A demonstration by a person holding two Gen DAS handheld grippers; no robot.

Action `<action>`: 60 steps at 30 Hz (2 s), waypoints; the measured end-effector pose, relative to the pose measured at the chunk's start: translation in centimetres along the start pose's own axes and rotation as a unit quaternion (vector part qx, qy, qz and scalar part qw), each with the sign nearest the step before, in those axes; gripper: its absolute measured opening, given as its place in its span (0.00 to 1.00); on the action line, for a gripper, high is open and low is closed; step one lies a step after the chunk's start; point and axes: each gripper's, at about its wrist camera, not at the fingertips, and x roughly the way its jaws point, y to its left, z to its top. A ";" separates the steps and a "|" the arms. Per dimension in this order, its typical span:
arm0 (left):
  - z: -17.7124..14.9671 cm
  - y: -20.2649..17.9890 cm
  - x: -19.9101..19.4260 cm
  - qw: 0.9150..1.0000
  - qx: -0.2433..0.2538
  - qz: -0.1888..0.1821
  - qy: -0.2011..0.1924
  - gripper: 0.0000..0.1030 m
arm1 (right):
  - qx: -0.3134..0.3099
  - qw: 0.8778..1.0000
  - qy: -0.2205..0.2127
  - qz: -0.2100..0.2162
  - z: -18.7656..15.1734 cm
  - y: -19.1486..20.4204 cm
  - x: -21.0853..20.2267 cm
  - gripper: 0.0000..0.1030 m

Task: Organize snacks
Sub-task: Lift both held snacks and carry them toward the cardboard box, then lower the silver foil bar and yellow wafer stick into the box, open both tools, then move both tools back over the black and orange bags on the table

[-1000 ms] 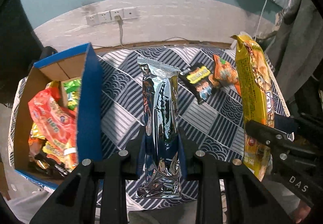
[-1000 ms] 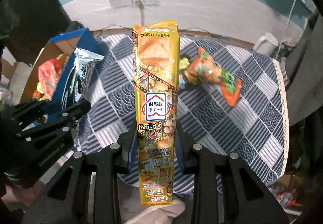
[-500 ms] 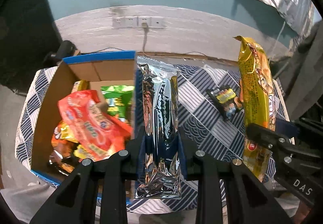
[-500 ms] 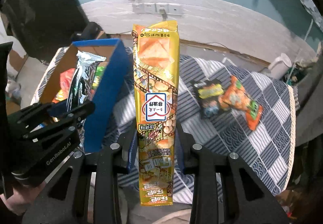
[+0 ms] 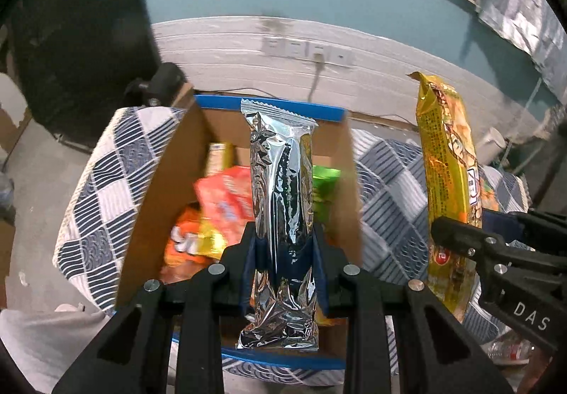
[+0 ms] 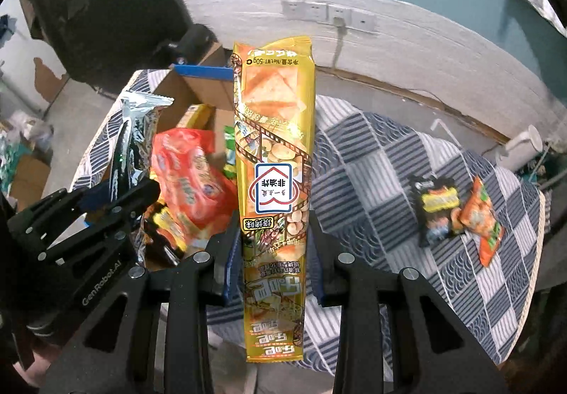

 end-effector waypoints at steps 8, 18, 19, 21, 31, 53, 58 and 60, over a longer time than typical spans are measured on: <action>0.3 4.8 1.7 0.999 -0.042 0.017 0.014 0.27 | -0.023 0.999 0.016 0.015 2.6 4.1 2.9 0.30; 0.1 7.8 3.6 0.997 -0.071 0.030 0.031 0.27 | -0.027 0.998 0.041 0.041 4.2 6.8 6.4 0.30; 0.1 7.9 3.6 0.996 -0.073 0.029 0.032 0.27 | -0.026 0.998 0.045 0.044 4.3 6.9 6.7 0.30; 0.0 8.2 3.8 0.996 -0.077 0.030 0.034 0.28 | -0.023 0.997 0.052 0.054 4.4 7.0 7.2 0.31; 0.1 8.1 3.7 0.995 -0.071 0.065 0.032 0.53 | -0.006 0.997 0.043 0.062 4.8 6.2 6.6 0.42; -0.3 0.0 1.8 0.999 -0.008 0.022 0.034 0.72 | 0.012 1.000 -0.003 -0.001 -0.4 -1.6 0.5 0.58; -0.7 -3.0 1.6 0.999 0.021 0.013 0.038 0.72 | 0.016 1.000 -0.008 -0.016 -2.4 -3.8 -0.8 0.59; -1.0 -4.1 1.6 0.999 0.032 0.011 0.038 0.72 | 0.021 0.999 -0.010 -0.024 -3.2 -4.8 -1.3 0.59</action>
